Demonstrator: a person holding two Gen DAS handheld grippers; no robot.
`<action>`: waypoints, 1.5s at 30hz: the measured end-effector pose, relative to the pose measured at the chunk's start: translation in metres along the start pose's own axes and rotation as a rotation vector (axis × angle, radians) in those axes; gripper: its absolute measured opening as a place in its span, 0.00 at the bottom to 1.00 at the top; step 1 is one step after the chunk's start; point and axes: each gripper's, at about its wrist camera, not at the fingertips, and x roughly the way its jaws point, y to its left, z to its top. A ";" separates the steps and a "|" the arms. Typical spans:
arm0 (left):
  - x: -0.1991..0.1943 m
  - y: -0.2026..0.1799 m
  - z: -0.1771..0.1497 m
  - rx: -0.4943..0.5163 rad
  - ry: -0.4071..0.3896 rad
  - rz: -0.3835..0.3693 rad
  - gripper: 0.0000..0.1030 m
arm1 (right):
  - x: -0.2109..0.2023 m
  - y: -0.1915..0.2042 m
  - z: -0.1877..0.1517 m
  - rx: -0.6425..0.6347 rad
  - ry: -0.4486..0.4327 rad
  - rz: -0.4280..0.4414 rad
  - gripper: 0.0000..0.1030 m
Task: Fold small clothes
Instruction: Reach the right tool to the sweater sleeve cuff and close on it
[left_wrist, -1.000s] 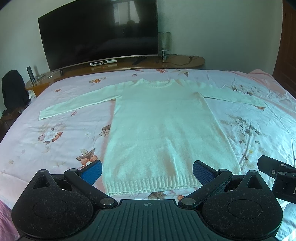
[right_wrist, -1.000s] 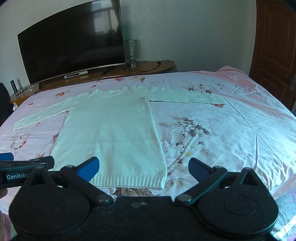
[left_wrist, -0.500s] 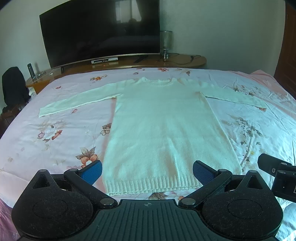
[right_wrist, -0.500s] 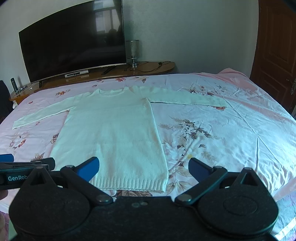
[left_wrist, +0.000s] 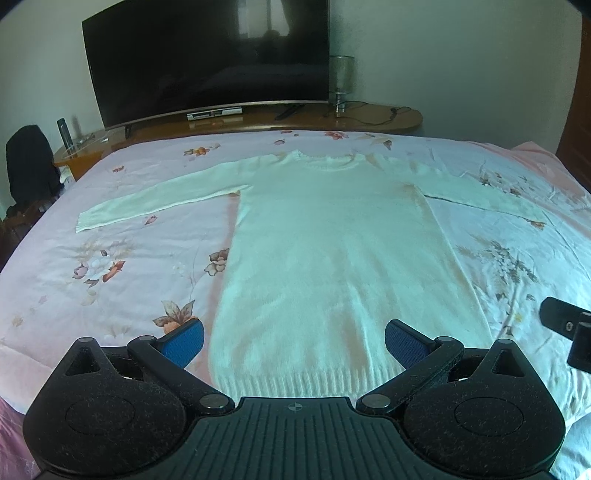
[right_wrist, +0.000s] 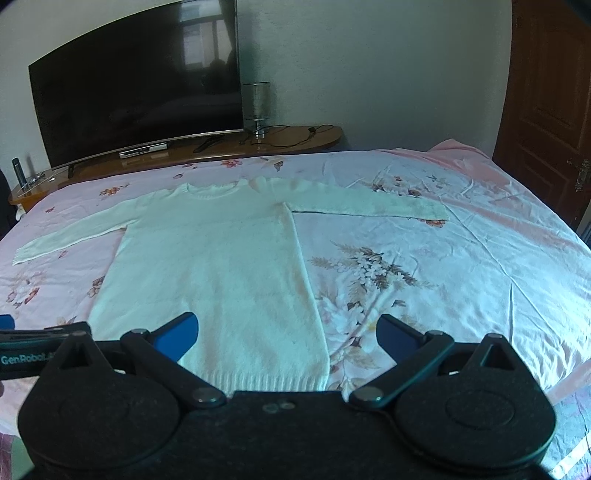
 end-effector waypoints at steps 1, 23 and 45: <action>0.003 0.001 0.003 -0.002 0.001 0.001 1.00 | 0.003 -0.001 0.002 0.002 0.000 -0.005 1.00; 0.152 -0.017 0.104 -0.029 0.047 0.058 1.00 | 0.161 -0.038 0.075 0.043 0.089 -0.133 1.00; 0.341 -0.071 0.193 -0.039 0.108 0.054 1.00 | 0.356 -0.175 0.122 0.311 0.210 -0.258 0.87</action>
